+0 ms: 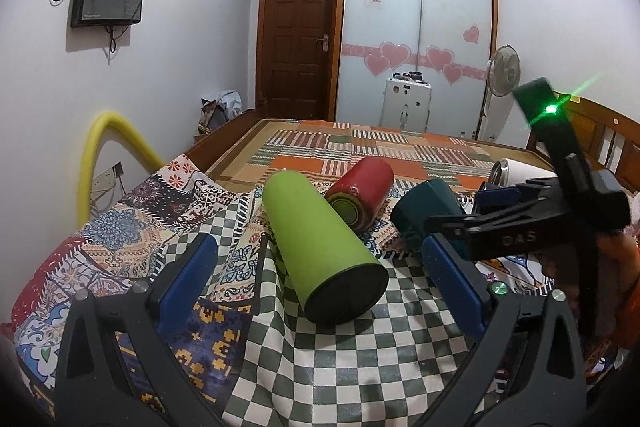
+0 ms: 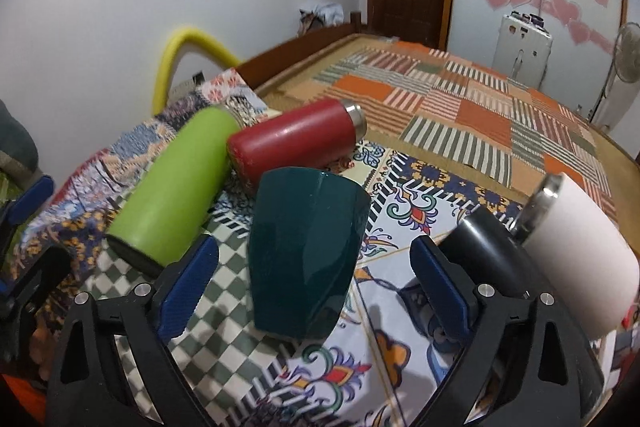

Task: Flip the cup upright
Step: 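Move the right gripper to the dark green cup and close on it, then lift the dark green cup with the right gripper and rotate it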

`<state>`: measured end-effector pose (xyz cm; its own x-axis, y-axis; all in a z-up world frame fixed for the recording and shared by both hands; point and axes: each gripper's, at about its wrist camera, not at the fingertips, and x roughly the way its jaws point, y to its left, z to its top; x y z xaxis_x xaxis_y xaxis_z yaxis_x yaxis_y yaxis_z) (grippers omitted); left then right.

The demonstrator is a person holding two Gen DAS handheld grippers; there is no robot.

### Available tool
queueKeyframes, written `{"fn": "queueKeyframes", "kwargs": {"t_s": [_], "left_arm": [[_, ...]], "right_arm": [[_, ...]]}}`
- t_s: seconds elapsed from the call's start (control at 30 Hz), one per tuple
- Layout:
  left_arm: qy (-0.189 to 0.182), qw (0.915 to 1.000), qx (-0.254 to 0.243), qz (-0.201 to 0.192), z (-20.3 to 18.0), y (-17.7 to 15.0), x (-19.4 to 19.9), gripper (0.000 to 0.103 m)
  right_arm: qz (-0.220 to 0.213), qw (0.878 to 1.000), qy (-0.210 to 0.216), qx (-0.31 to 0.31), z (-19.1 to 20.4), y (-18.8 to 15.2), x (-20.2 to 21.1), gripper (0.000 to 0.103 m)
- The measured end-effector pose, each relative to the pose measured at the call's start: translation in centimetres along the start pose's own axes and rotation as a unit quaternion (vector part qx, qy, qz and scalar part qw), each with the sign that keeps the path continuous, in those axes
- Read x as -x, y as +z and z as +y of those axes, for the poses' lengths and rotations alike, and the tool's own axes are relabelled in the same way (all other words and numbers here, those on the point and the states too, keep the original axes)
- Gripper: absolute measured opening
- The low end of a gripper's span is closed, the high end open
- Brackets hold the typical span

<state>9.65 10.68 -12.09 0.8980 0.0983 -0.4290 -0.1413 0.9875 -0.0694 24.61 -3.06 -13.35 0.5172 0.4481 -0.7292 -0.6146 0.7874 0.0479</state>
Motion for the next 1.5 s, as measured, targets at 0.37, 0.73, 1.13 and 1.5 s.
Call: {"fn": "queueKeyframes", "kwargs": {"t_s": [0.37, 0.73, 1.13, 1.5], "left_arm": [[-0.005, 1.0000, -0.007, 0.000, -0.3, -0.4, -0.1, 0.103], [-0.002, 1.0000, -0.003, -0.002, -0.3, -0.2, 0.2, 0.103], [-0.003, 0.9998, -0.006, -0.016, -1.4, 1.1, 2.1, 0.103], [-0.013, 0.9990, -0.025, -0.034, -3.9, 1.9, 5.0, 0.103]], "right_arm": [[0.069, 0.997, 0.027, -0.013, -0.2, 1.0, -4.1, 0.079], [0.060, 0.998, 0.017, 0.001, 0.3, 0.7, -3.5, 0.069], [0.015, 1.000, 0.011, 0.016, 0.3, -0.4, 1.6, 0.069], [-0.019, 1.000, 0.010, 0.020, 0.1, -2.7, 7.1, 0.069]]}}
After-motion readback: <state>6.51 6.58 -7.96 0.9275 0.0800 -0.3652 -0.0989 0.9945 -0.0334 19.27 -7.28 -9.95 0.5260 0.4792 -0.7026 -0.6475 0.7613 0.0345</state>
